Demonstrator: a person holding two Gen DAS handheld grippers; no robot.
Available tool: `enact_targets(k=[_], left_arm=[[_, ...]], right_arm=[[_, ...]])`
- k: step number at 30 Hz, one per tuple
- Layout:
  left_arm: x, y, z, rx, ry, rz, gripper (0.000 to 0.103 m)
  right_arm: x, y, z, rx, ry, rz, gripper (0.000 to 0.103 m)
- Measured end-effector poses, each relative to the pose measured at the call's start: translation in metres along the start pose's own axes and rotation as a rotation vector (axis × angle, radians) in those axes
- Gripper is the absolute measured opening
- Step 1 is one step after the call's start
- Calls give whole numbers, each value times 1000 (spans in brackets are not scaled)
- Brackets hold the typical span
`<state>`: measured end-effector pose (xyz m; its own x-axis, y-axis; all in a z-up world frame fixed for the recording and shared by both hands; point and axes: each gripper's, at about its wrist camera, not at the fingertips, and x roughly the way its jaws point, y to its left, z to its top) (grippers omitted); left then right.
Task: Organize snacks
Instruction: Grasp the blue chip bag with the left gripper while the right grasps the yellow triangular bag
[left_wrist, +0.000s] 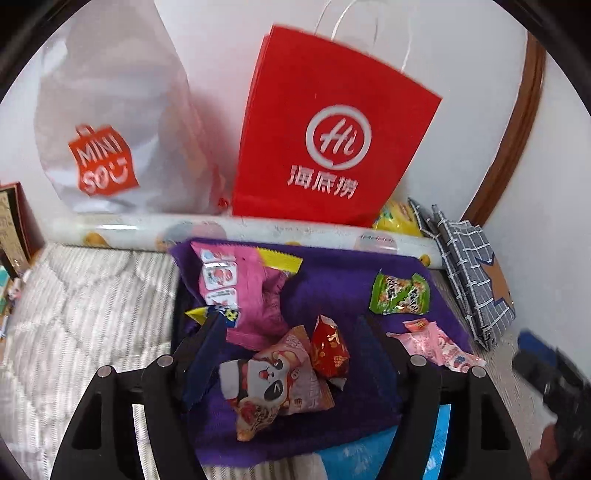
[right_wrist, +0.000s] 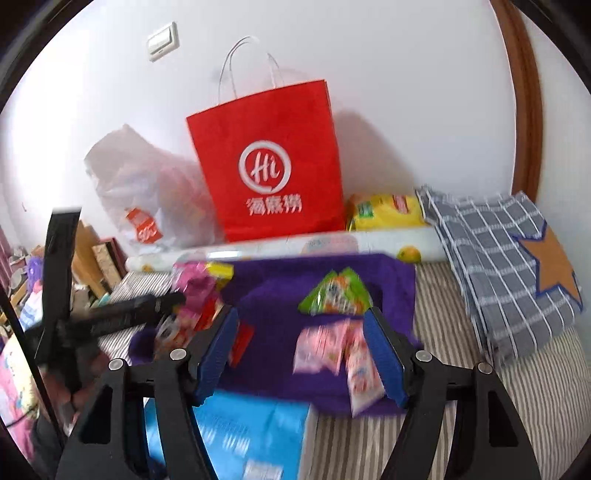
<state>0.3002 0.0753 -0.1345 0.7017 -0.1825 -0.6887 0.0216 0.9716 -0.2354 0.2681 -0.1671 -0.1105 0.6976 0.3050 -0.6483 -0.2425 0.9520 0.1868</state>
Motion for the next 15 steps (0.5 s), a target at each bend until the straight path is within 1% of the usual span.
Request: enact_targets(k=[1,2,4,7,9,11,13,15], left_arm=[[-7,1,0,-7,2,-1,71],[-16,1,-2,-15,3,-10,71],[-33,2,-7,-9,4,-23,71],[-63,5,-21,17,-16,21,73],[-74,9,-31,13,-17,32,79],[-83,13,-44,3,9,74,79],[-92,16,-59,-3,20,76,79],[-99,20,-74,-18,42,78,79]], right_arm=[[-6,2,-5,4,9,10,69],[-16,6,-14,6,14,38,69],[-27,14,-29,-14,31,67,69],[-42,30,-59,-82,57,73,69],[-51,38,-82,-104,88,110,69],[-58,42,-101,-96,124,159,71],[-62,47,-119,-97,163,205,72],[-62,55,-135,-128,182,202,73]])
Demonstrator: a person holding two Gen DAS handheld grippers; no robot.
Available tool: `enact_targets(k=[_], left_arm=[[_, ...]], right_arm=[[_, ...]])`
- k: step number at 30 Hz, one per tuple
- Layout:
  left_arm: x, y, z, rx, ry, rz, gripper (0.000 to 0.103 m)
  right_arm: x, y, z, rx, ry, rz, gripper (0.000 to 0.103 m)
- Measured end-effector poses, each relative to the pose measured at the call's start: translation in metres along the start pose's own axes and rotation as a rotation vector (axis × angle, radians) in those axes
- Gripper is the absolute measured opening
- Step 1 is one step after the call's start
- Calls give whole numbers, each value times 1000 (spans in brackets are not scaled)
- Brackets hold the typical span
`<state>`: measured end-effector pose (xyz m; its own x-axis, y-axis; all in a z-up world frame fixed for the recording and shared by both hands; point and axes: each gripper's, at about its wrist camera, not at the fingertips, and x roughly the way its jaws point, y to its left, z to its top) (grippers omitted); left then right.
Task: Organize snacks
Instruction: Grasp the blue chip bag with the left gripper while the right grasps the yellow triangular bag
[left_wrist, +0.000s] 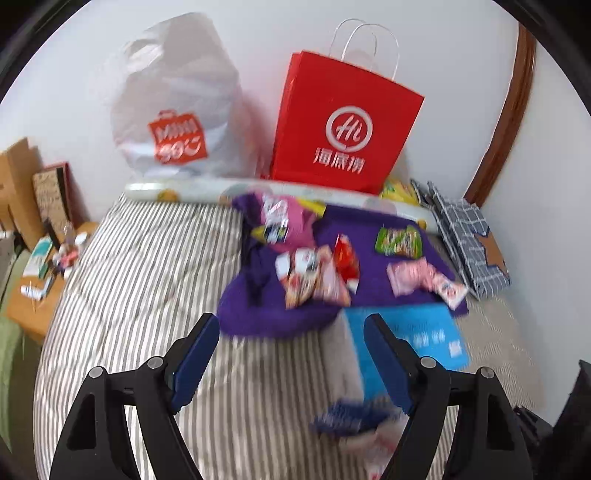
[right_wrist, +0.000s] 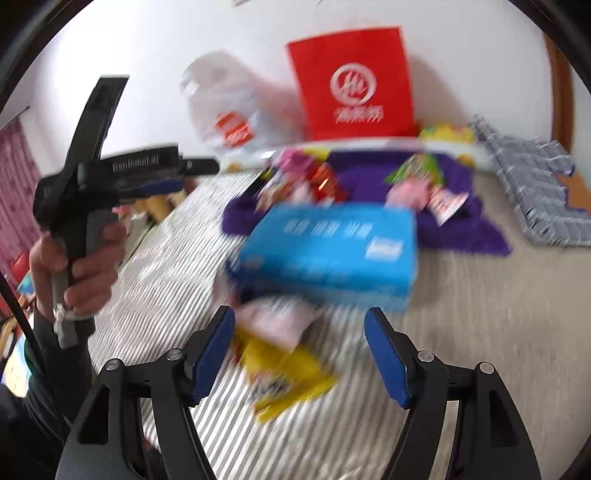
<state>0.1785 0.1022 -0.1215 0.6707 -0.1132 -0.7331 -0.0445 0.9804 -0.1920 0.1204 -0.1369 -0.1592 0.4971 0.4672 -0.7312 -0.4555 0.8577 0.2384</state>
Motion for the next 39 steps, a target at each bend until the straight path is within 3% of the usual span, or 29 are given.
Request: enact_targets(k=[5,8,11,15,20,26,34,39], left_arm=[[-15,12,-28,-16,49,-1,79],[-22,15,-38,1,65,2,79],[-24,12,-45,27,83,17,79],[-23,4,-56,69,102,7,79],[-12,-8,-69,84,139,-27,79],[-2,-19,-81,74,176,-72,79],[3,-29,-91,89,190,-79,79],[7,-30,-94,89,191,-92,79]], right_arm=[[24,20,-21,-51,47,-71,74],[34,24,-24,-60,45,-54,74],[49,29,-23,-100,50,-126,74],[46,31,-29,-129,57,-147,57],[21,25,-33,-80,28,-149,55],[6,10,-43,-40,10,-233,55],[8,-26,-51,95,-19,-368,57],[5,-35,-57,104,-10,-356,60]])
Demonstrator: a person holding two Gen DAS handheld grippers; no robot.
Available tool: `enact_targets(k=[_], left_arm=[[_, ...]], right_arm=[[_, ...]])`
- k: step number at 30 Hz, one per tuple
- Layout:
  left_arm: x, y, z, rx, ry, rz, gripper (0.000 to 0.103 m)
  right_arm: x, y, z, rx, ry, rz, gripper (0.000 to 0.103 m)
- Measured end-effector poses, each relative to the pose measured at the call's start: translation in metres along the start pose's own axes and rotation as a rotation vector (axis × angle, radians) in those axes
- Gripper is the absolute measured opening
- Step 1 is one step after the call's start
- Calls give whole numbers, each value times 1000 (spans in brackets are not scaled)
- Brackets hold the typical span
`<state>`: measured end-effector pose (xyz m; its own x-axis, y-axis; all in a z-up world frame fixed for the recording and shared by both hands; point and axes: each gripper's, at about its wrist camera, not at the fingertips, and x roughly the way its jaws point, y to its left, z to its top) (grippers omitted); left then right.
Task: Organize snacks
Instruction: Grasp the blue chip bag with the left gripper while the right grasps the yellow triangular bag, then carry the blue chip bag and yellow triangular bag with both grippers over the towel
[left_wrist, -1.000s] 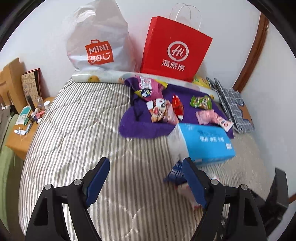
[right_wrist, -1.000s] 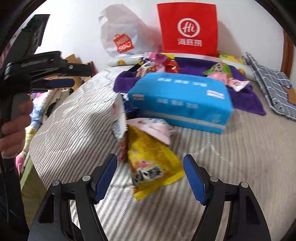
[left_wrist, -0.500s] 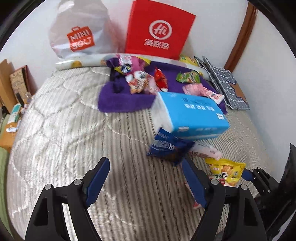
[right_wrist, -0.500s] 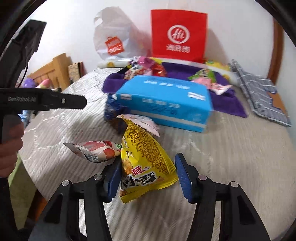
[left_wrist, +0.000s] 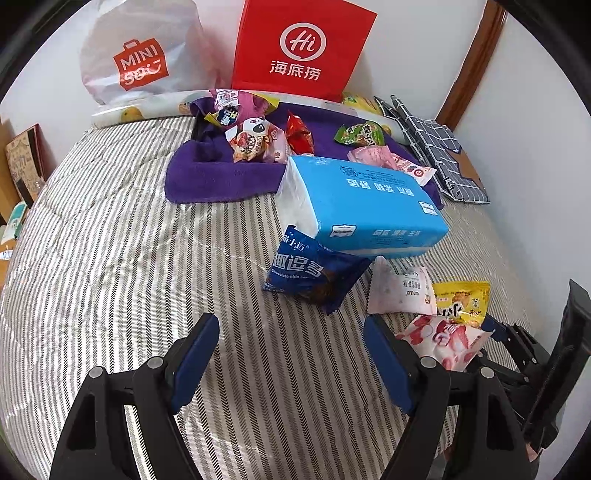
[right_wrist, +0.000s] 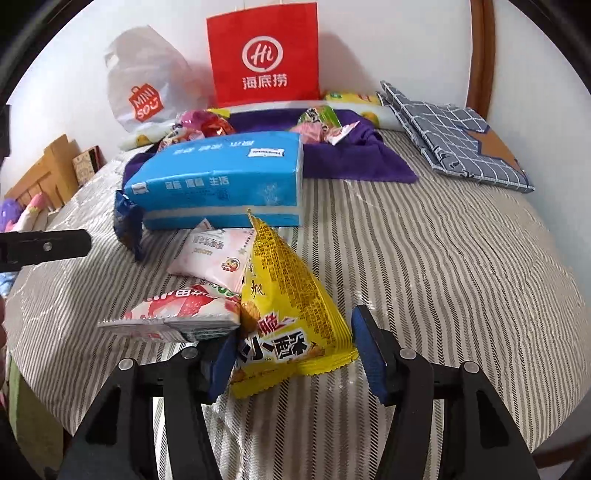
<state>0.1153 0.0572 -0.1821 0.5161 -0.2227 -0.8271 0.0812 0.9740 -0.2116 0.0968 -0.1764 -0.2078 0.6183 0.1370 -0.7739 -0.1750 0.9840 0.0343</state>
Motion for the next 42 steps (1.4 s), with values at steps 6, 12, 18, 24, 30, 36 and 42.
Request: enact_targets(k=[6,12,18,24,30,36,42], left_arm=[[11,-6,2,21,-6,0,79],[32,-15,11,46,-11,30,79],[50,-25,17,64,-30,88,78],[50,-19,17,41,-51,104,56],[40,-2,17,6,-46,78,51],[35,20,24,-22,-59,137,43],[44,25,26,-15,-78,152,45]], right_arm=[[-10,-8,-11,-17,-22,-3,54],[-21,-24,-5,25,-58,-33,53],[-15,-46,6,93,-53,-33,54],[6,-58,20,92,-40,-52,54],[30,-66,43,102,-25,-62,54],[47,-64,59,84,-9,-50,54],[57,-63,60,89,35,-26,55]])
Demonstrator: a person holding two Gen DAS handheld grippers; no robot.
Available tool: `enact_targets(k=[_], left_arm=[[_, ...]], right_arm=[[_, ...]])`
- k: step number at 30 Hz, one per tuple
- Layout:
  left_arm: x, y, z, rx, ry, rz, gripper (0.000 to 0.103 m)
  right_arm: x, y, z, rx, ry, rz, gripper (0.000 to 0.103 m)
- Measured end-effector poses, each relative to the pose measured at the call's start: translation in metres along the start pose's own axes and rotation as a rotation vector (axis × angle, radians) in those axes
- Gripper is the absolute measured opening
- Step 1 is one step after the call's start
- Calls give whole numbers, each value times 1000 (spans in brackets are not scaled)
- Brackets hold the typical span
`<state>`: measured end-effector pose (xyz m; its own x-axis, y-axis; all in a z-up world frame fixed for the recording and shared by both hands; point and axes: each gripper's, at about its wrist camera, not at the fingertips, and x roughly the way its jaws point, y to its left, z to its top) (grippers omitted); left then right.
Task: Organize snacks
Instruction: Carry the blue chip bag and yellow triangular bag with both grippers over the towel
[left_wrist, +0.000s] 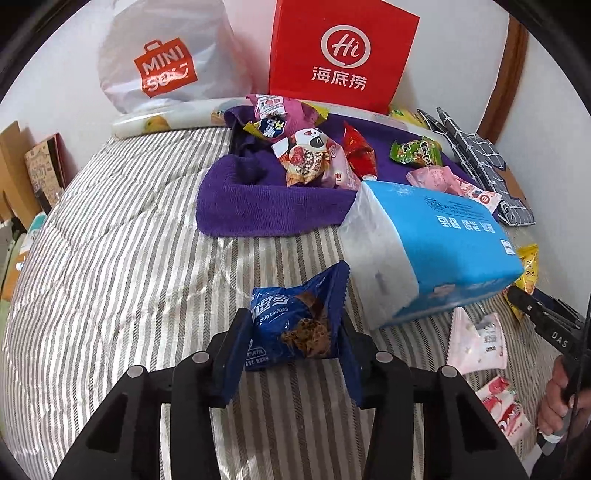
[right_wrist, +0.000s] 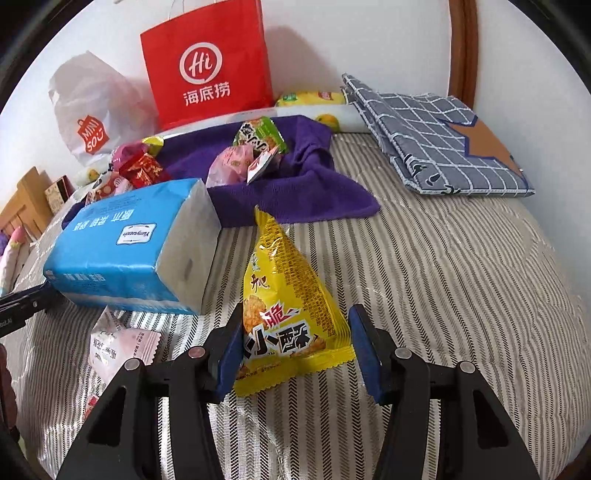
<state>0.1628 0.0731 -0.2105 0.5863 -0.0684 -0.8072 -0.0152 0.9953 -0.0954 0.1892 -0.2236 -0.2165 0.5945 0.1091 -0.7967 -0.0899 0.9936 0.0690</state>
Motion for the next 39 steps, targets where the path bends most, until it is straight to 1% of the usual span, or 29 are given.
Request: enact_targets(k=[2,3,4,5,8,10,13,16,21,24,26,28,29,33,36,39], left_arm=[[5,-1,-1,13,-8,7,49],[5,-1,-3,16,-17,8,51],[5,-2,-4,22,-25,10,52],[5,-2,-4,25,-26,1,56],[5,2,-3,4,-30,-17,56],[5,2,-3,2,-30,-15,56],[5,2,-3,0,-31,-5,53],[4,4,-4,-10,-34,-14,52],[5,2,-4,-4,-30,2,52],[5,2,-3,-9,-32,24,46],[3,6,-3,-30,-38,7,44],[0,11,-5,-56,-45,-11,38],[-3,13,-7,-67,-52,-11,36],[-9,10,-11,-53,-34,-8,35],[-18,8,-13,-44,-39,-18,35],[-30,10,-15,-59,-54,-47,35]], right_arm=[[1,-2,0,12,4,9,56],[2,-4,0,19,10,18,59],[4,-5,0,27,18,21,60],[4,-7,0,35,22,26,60],[4,-6,0,37,21,32,61],[4,-5,0,30,24,28,63],[5,1,0,6,32,7,64],[6,2,0,-2,34,-1,65],[6,0,-1,11,29,12,64],[4,-2,-1,24,22,20,61],[4,-3,-1,27,18,19,60],[2,-2,-1,26,12,20,58],[1,-2,-1,21,8,19,57],[-6,-2,-1,9,-22,32,55],[-10,-2,-3,1,-28,15,55],[-20,-5,-6,29,-38,39,54]])
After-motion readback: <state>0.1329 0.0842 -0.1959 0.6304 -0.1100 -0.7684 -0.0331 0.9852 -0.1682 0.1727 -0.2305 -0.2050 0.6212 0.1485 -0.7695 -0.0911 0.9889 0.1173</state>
